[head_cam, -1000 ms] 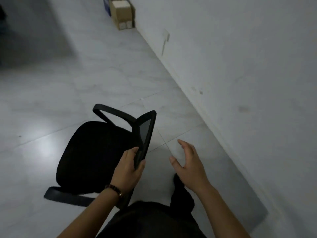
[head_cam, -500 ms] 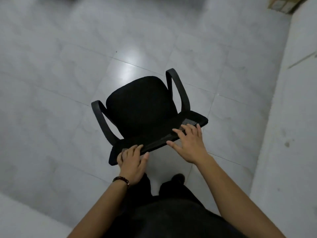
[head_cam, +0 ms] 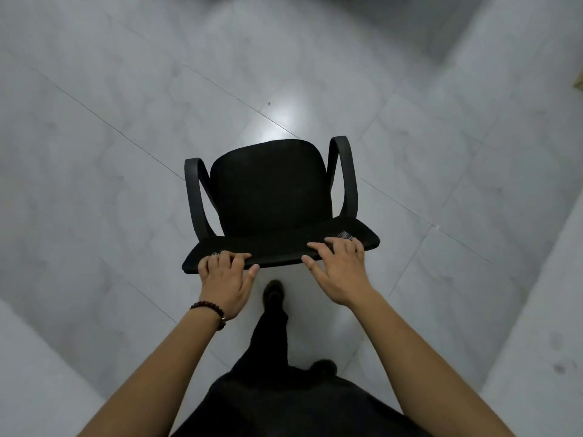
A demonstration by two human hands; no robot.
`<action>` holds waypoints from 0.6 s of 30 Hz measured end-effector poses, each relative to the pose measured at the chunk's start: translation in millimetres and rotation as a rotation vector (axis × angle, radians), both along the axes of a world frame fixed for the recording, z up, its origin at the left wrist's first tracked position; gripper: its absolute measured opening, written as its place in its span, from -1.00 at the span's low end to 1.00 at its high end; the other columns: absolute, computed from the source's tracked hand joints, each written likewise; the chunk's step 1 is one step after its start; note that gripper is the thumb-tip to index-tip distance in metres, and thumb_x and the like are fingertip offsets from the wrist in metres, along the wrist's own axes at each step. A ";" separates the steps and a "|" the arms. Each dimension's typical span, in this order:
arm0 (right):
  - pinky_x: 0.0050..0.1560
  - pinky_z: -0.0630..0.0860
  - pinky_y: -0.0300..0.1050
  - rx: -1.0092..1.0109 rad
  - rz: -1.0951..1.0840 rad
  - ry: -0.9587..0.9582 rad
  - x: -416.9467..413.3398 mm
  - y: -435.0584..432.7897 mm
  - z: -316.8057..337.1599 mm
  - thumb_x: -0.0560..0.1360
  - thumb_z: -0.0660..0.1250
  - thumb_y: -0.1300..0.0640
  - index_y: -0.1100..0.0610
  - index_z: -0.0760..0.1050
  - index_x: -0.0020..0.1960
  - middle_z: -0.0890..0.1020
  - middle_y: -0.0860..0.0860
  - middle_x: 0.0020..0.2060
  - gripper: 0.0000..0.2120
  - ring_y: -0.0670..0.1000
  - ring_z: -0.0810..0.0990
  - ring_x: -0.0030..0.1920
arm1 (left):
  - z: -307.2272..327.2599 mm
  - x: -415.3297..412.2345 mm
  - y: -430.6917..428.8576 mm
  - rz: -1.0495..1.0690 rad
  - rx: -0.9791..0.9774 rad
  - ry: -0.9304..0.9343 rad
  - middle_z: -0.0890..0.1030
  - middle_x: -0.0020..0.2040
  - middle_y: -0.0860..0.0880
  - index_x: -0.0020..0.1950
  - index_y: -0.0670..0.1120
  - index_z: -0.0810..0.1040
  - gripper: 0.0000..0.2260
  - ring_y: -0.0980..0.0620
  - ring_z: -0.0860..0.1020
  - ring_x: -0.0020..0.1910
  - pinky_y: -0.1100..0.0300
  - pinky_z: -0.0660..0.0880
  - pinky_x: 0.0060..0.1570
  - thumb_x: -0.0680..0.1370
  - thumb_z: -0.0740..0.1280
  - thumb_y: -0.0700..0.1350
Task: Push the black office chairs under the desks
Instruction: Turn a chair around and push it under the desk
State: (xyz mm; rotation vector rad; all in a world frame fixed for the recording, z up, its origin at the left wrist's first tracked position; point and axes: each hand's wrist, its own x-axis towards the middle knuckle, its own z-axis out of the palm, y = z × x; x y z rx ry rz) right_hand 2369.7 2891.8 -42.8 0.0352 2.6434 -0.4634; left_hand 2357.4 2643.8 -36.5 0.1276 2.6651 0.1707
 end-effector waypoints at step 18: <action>0.49 -0.12 0.09 0.049 -0.165 -0.017 -316.8 -16.3 -2.1 0.58 -0.07 -0.31 -0.08 0.34 0.43 0.34 0.06 0.44 -0.45 0.08 0.16 0.49 | -3.2 -346.1 -8.0 -0.155 -0.015 0.049 0.40 0.20 -0.02 0.36 0.08 0.34 -0.56 -0.07 0.33 0.24 -0.03 0.04 0.35 0.59 -0.06 0.22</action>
